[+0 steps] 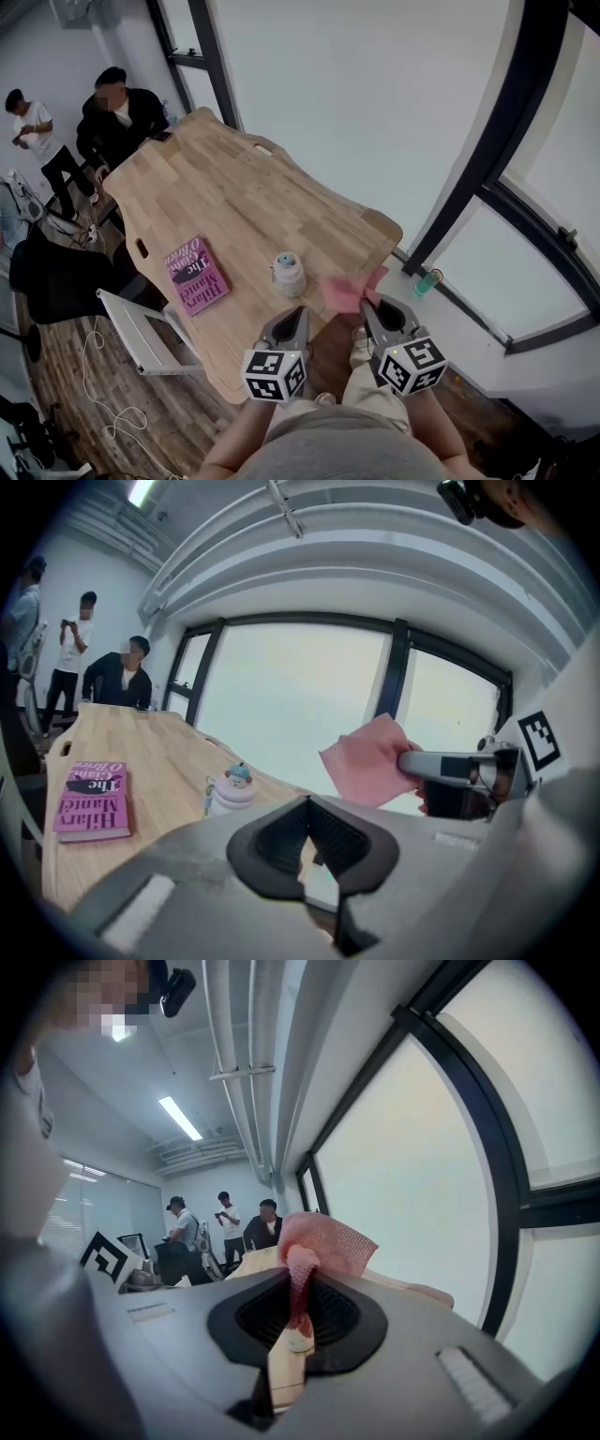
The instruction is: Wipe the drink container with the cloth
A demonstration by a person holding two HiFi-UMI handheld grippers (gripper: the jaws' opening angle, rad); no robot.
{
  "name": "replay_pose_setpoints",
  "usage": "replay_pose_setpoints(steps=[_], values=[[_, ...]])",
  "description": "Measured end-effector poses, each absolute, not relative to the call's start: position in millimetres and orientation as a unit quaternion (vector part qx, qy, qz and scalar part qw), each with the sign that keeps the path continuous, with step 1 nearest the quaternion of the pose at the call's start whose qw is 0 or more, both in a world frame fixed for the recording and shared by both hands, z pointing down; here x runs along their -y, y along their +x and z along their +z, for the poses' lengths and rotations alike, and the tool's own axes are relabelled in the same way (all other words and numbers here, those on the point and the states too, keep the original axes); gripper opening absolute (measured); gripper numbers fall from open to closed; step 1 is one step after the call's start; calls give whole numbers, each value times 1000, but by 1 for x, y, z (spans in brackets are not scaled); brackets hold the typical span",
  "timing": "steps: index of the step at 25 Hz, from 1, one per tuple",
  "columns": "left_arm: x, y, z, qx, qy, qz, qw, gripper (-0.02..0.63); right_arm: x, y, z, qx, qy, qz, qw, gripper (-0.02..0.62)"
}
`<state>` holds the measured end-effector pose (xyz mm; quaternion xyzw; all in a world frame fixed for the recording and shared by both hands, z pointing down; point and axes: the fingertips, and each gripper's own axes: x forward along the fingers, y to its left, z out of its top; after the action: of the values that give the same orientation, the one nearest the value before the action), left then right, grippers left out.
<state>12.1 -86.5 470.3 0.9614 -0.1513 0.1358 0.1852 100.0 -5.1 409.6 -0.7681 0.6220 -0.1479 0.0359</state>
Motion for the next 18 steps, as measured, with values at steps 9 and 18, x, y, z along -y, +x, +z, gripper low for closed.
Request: replay_pose_setpoints(steps=[9, 18], values=[[150, 21, 467, 281, 932, 107, 203, 2, 89, 125, 403, -721, -676, -150, 6, 29], [191, 19, 462, 397, 886, 81, 223, 2, 159, 139, 402, -795, -583, -164, -29, 29]])
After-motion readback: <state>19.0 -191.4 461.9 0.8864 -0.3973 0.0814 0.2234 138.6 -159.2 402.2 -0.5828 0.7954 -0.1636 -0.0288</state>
